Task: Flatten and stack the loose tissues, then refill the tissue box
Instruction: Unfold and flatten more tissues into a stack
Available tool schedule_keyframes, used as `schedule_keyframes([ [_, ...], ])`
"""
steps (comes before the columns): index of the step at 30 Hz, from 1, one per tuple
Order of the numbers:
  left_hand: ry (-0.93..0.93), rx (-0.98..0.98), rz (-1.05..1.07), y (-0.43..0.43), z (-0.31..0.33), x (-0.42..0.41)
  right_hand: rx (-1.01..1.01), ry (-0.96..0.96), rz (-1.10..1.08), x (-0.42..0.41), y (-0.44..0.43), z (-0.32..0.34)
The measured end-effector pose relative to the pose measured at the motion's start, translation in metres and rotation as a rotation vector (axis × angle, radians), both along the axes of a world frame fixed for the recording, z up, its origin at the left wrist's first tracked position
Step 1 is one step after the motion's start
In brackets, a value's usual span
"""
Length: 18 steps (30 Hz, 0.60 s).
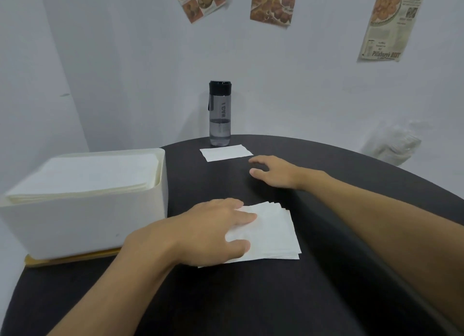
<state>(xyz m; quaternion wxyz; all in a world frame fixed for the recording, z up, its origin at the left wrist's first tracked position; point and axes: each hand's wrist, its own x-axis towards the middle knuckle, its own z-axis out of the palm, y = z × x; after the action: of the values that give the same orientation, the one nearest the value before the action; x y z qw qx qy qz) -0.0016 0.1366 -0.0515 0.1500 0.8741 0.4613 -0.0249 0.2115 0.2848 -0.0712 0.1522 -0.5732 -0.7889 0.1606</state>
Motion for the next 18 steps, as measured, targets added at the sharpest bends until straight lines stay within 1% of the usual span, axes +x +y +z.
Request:
schedule_keyframes([
  [5,-0.004,-0.04,0.016,0.002,-0.002,-0.002,-0.052,0.008,-0.004,-0.019,0.049,-0.011],
  [8,-0.004,-0.052,0.019,0.003,-0.003,-0.002,-0.036,-0.035,-0.019,-0.024,0.069,-0.016],
  [12,0.006,-0.076,0.022,0.004,-0.001,-0.002,-0.022,-0.149,-0.048,-0.023,0.09,-0.02],
  [18,0.016,-0.095,0.026,0.002,0.002,-0.002,0.022,-0.222,-0.035,-0.021,0.091,-0.02],
])
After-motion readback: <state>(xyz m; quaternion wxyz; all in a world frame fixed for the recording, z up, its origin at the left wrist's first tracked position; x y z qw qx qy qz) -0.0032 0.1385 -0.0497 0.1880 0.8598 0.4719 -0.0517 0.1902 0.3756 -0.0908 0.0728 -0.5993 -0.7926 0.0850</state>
